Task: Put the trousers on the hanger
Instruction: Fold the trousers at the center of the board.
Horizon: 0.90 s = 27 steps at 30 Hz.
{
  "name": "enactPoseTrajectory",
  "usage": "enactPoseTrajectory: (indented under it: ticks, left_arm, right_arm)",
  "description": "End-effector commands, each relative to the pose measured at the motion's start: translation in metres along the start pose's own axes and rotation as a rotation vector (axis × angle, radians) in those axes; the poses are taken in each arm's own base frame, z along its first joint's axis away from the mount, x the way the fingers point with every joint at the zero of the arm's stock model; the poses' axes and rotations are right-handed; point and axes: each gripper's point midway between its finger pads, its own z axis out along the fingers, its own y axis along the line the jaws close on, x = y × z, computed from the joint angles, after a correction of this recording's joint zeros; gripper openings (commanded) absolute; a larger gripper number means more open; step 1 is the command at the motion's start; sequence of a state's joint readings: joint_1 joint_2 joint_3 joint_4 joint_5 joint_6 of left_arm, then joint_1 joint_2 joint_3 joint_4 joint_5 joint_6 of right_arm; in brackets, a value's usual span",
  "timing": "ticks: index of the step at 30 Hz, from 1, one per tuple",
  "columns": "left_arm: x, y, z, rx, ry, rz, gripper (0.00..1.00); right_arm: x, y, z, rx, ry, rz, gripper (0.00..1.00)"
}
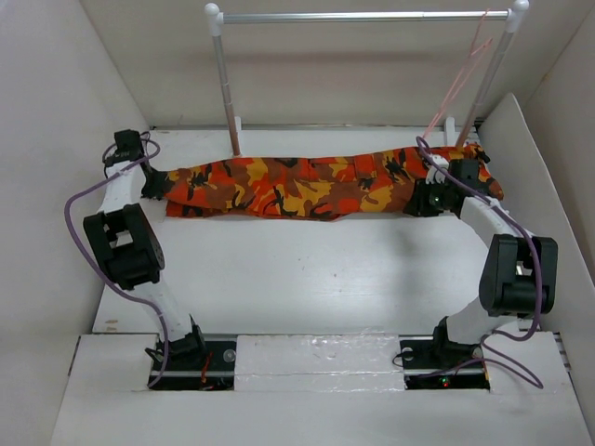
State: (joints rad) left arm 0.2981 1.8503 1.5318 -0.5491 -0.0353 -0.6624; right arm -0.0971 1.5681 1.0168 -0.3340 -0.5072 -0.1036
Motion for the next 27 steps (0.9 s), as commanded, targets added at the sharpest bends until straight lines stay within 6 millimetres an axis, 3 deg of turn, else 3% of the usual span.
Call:
enactPoseTrajectory:
  ticks: [1,2,5,6,7,8,10,11,13,15,16,18,21,22,27]
  left_arm:
    - [0.02,0.039,0.005,-0.116,0.058,0.033,0.0]
    - [0.025,0.045,0.007,-0.132,0.064,0.036,0.0]
    - [0.027,0.062,0.006,-0.209,0.056,0.04,0.17]
    - [0.019,0.067,0.001,-0.242,0.011,0.037,0.35]
    - [0.014,0.069,-0.003,-0.255,-0.018,0.025,0.45]
    - [0.002,0.066,-0.016,-0.239,-0.081,0.01,0.63]
    - [-0.009,0.056,-0.029,-0.18,-0.135,-0.003,0.73]
    - [-0.013,0.045,-0.035,-0.136,-0.159,0.002,0.76]
    - [-0.001,0.017,-0.051,-0.086,-0.185,0.068,0.77]
    - [0.023,-0.003,-0.054,-0.055,-0.178,0.158,0.77]
    - [0.051,-0.025,-0.057,-0.006,-0.152,0.228,0.77]
    - [0.089,-0.033,-0.048,0.019,-0.082,0.277,0.77]
    - [0.124,-0.035,-0.03,0.051,0.009,0.282,0.76]
    - [0.129,-0.03,-0.023,0.041,0.031,0.275,0.76]
    - [0.133,-0.022,0.014,0.001,0.102,0.261,0.76]
  right_arm:
    - [-0.02,0.006,-0.008,-0.021,-0.044,-0.044,0.31]
    - [-0.022,0.005,-0.009,-0.014,-0.047,-0.046,0.31]
    - [-0.02,-0.004,-0.011,0.023,-0.033,-0.028,0.34]
    - [-0.02,-0.005,-0.012,0.034,-0.031,-0.023,0.42]
    - [-0.019,-0.011,-0.014,0.054,-0.034,0.003,0.45]
    - [-0.02,-0.02,-0.017,0.074,-0.045,0.037,0.51]
    - [-0.021,-0.029,-0.02,0.087,-0.066,0.091,0.57]
    - [-0.02,-0.034,-0.021,0.086,-0.076,0.126,0.6]
    - [-0.024,-0.053,-0.027,0.095,-0.133,0.235,0.65]
    - [-0.02,-0.065,-0.027,0.1,-0.153,0.306,0.68]
    - [-0.025,-0.077,-0.031,0.113,-0.192,0.351,0.68]
    - [-0.019,-0.09,-0.027,0.129,-0.194,0.407,0.69]
    - [-0.015,-0.106,-0.017,0.167,-0.202,0.48,0.72]
    - [-0.02,-0.108,-0.013,0.159,-0.226,0.502,0.72]
    - [-0.005,-0.114,0.018,0.145,-0.205,0.607,0.71]
